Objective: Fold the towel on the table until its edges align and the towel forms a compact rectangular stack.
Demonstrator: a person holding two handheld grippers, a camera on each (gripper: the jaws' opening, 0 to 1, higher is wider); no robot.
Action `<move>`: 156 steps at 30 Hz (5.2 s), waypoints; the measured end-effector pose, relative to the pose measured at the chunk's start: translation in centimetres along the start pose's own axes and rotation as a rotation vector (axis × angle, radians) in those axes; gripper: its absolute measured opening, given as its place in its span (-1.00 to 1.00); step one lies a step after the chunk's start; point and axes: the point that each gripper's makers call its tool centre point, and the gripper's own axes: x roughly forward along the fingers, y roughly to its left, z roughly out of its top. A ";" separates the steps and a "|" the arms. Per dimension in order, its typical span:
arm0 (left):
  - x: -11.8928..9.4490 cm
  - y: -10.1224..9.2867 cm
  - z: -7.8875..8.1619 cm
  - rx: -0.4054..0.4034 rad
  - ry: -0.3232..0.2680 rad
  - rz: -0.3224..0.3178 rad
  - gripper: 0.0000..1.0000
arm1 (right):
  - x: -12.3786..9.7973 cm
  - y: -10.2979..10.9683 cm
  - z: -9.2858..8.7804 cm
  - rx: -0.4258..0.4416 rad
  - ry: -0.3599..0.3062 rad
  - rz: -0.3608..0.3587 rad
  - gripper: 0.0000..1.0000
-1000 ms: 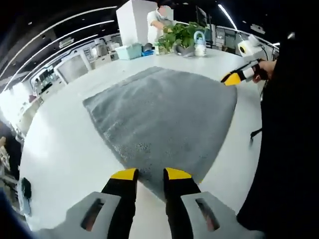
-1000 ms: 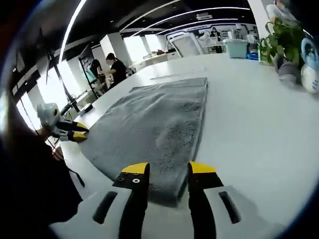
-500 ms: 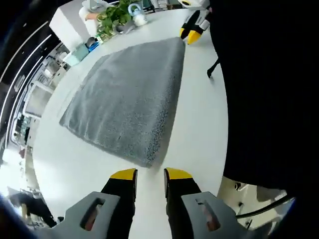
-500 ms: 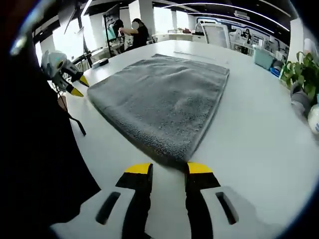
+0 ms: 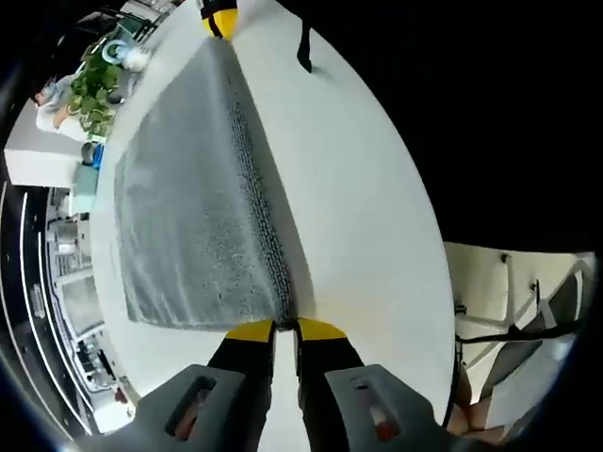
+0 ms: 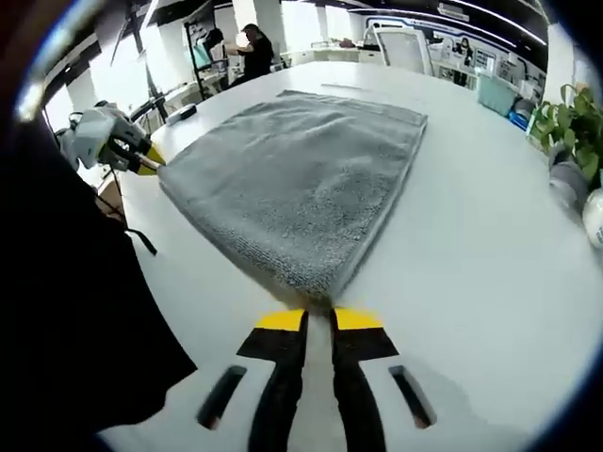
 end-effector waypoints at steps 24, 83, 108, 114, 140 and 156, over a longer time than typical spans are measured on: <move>0.3 0.3 -0.5 -0.008 -0.004 -0.003 -0.93 | 1.8 0.8 2.4 -0.199 0.022 0.000 -0.97; -11.0 16.6 -0.6 -1.501 -0.942 0.464 -0.96 | -4.5 -7.0 16.9 0.521 -0.774 -0.008 -1.00; -16.1 19.1 -0.9 -1.486 -1.090 0.581 -0.96 | -9.0 -7.0 21.0 0.497 -0.972 0.049 -1.00; -17.4 19.8 -1.0 -1.481 -1.140 0.602 -0.96 | -9.8 -6.8 21.7 0.484 -0.999 0.052 -1.00; -20.1 20.5 -2.2 -1.460 -1.128 0.753 -0.96 | -11.7 -5.6 23.6 0.461 -1.048 0.094 -1.00; -15.2 18.6 -3.4 -1.591 -1.013 0.658 -0.96 | -8.0 -5.9 21.9 0.510 -0.893 0.074 -1.00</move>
